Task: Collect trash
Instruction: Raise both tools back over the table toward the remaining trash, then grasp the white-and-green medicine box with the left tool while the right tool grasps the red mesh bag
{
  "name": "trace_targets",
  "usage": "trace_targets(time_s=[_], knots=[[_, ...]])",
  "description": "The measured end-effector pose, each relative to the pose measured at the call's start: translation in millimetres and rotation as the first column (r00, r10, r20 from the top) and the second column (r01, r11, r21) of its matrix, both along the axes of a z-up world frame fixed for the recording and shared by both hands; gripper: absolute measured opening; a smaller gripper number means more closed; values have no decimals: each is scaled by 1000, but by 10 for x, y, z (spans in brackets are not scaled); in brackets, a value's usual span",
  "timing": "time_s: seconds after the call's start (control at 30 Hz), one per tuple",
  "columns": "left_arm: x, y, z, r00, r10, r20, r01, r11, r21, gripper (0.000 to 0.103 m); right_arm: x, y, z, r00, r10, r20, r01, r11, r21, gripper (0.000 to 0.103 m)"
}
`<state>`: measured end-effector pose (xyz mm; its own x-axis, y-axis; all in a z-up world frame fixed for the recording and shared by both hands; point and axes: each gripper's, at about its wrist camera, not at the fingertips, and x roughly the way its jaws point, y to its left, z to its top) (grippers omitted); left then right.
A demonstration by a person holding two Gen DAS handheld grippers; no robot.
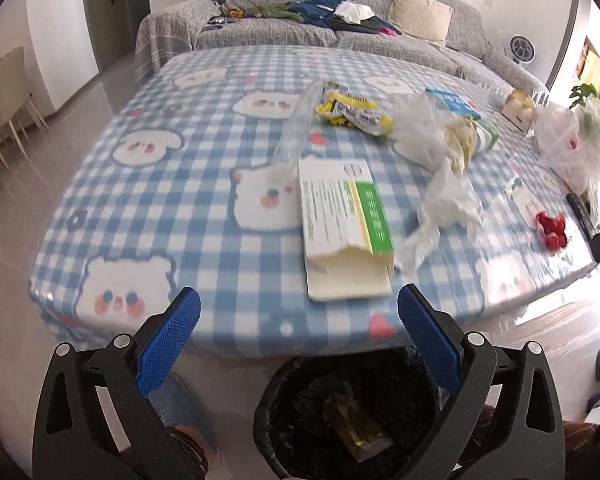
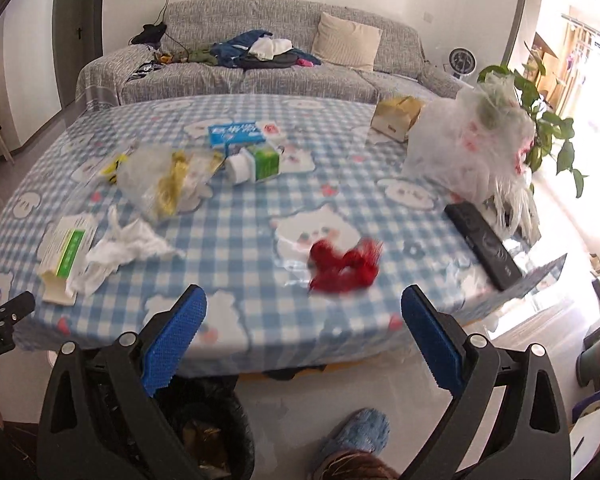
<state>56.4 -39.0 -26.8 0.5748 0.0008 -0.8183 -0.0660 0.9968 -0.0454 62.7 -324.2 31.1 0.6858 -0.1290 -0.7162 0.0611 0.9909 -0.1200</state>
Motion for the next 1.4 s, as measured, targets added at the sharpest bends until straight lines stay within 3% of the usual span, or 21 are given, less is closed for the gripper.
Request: trace_targets(time_s=[0.17,0.4,0.5,0.83,1.13,1.27,1.4], knots=[[316,-2,86,1000,-10,2,10,1000,6,97,279,-275,-50,999,-31,6,31,999,18,94],[700,-71,-2,999,-18,-30,19,1000,20,97,579,-497,-355,995,-74,-73,81,991,102,94],[811,-89,-72,998,-12,-54,13,1000,26,97,642,-485,-438,994,-64,-90,73,993,93,90],[893,-120,-231,998,-8,-67,12,998,59,97,767,-506,-534,991,-53,-122,66,992,104,81],[880,-107,-242,998,-11,-65,12,1000,26,96,898,-635,-735,980,-74,-183,97,988,124,65],[893,-159,-263,997,-22,-70,25,999,35,95,880,-633,-733,981,-73,-177,97,987,126,63],[922,-158,-335,995,-21,-94,24,999,30,87,889,-586,-771,979,-59,-194,84,989,121,56]])
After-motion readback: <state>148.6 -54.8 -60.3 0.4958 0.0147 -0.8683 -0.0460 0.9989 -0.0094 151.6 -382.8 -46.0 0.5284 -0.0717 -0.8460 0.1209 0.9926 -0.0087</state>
